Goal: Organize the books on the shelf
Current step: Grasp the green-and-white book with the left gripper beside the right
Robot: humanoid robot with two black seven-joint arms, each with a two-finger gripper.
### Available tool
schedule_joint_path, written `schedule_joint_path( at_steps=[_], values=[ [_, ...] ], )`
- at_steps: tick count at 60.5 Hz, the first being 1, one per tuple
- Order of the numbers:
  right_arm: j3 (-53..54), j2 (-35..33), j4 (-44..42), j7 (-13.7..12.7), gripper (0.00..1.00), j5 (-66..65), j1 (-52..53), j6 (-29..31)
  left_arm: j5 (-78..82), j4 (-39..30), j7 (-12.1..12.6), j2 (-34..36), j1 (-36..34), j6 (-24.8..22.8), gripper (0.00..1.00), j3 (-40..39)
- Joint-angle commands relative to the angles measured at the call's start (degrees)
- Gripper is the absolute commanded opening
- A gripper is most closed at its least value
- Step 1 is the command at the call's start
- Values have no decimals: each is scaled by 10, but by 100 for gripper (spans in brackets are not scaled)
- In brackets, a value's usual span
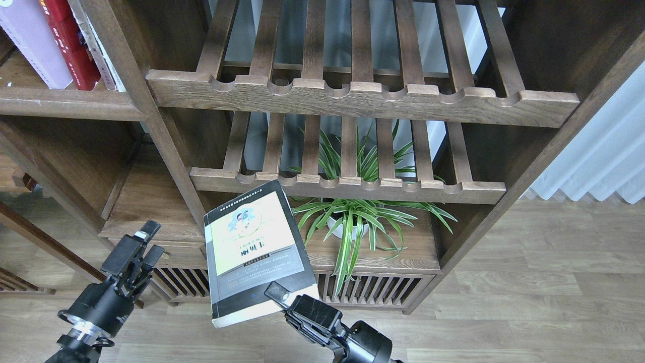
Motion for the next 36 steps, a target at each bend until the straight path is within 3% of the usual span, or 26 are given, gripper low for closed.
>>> schedule_joint_path(
  at_steps=[1, 2, 9, 36],
  values=[
    [0, 0, -11, -2, 13, 0, 3, 0, 0, -10, -12, 0, 1, 0, 100, 17],
    [-1, 0, -11, -2, 13, 0, 3, 0, 0, -19, -24, 0, 1, 0, 100, 27],
    [-2, 0, -12, -2, 13, 0, 3, 0, 0, -34, -41, -3, 0, 0, 100, 48],
    [-3, 0, -12, -8, 13, -2, 2, 0, 0, -39, -44, -37, -5, 0, 99, 107]
  ],
)
